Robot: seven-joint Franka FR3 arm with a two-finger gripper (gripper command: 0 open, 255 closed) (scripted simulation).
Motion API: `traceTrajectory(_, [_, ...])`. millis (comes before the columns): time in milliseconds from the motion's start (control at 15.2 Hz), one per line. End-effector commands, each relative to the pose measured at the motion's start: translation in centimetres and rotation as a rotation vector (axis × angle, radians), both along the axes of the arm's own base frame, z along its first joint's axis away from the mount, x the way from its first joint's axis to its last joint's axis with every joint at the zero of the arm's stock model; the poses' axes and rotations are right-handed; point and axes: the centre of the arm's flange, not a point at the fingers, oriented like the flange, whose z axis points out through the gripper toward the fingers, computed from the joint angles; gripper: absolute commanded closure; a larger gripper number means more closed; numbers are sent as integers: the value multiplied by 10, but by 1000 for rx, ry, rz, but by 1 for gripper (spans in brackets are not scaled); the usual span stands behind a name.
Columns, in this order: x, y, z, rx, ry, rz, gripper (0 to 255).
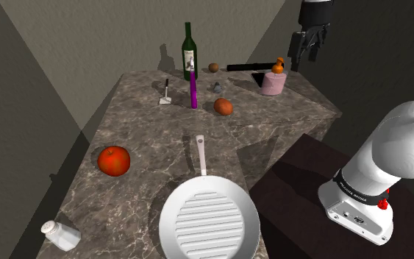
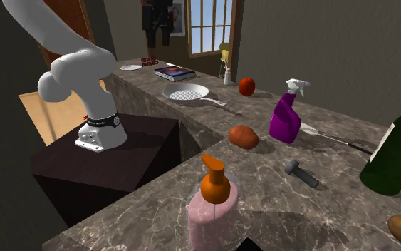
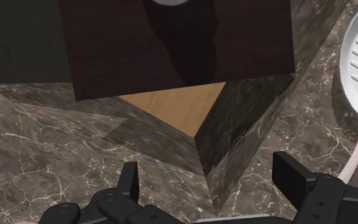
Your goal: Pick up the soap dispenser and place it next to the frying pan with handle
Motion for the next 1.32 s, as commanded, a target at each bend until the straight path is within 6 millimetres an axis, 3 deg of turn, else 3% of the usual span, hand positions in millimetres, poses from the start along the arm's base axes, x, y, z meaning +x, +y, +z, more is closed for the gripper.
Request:
traceTrajectory(0, [0,0,0,0,0,0,0])
traceTrajectory(1254, [127,-201,-71,15,-57,-9,0])
